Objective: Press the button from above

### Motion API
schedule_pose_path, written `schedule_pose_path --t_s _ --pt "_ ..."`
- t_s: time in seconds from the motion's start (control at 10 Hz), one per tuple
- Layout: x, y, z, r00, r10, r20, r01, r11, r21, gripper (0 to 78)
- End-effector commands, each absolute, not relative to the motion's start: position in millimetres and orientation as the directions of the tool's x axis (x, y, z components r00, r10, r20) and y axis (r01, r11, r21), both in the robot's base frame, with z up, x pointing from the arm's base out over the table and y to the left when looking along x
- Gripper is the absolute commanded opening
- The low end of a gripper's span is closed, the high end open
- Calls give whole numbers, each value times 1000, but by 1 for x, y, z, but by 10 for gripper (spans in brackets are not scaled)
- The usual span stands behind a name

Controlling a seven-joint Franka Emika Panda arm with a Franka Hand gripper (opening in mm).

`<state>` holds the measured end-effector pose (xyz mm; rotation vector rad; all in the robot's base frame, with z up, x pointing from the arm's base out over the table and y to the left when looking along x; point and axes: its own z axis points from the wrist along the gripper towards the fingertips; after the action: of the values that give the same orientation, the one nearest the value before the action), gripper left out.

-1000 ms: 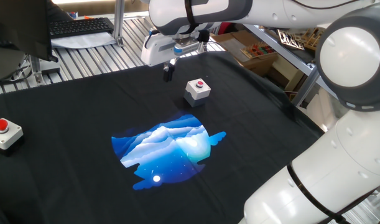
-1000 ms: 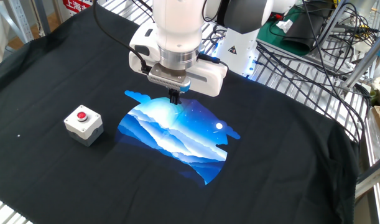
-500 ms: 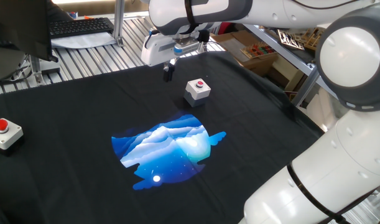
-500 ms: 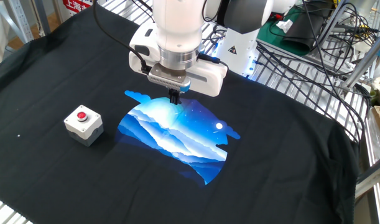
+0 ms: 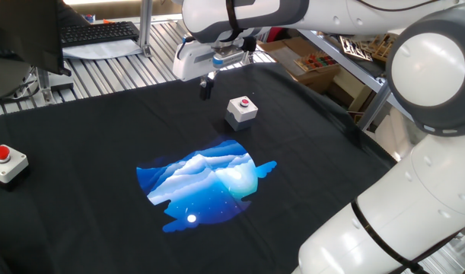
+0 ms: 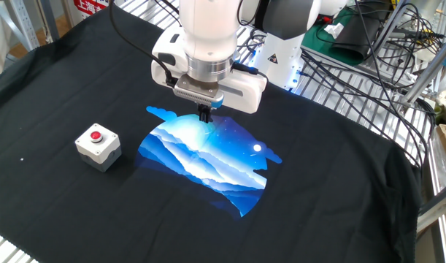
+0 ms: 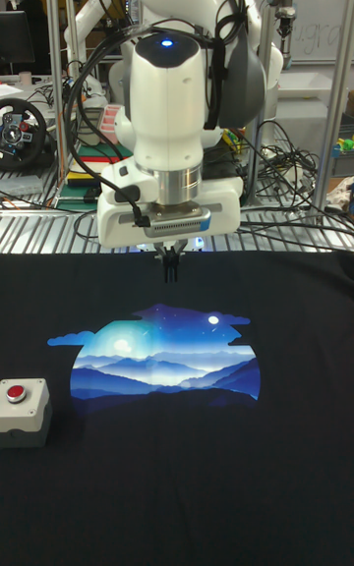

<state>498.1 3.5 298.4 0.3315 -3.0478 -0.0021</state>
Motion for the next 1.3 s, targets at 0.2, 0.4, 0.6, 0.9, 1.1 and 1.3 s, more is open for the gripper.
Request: schedule_pose_path --t_s 0.2,0.4,0.6,0.9,1.1,1.3 --pt "488 -7 296 -971 -229 70 -229 973 -3 0" --pt "488 -6 296 -971 -229 70 -230 973 -3 0" --pt "488 -6 296 -971 -230 70 -231 973 -4 0" --pt "488 -6 296 -971 -227 69 -228 974 -4 0" --pt "488 -6 297 -976 -213 54 -213 977 -3 0" --pt "489 -6 297 -976 -213 51 -213 977 -3 0"
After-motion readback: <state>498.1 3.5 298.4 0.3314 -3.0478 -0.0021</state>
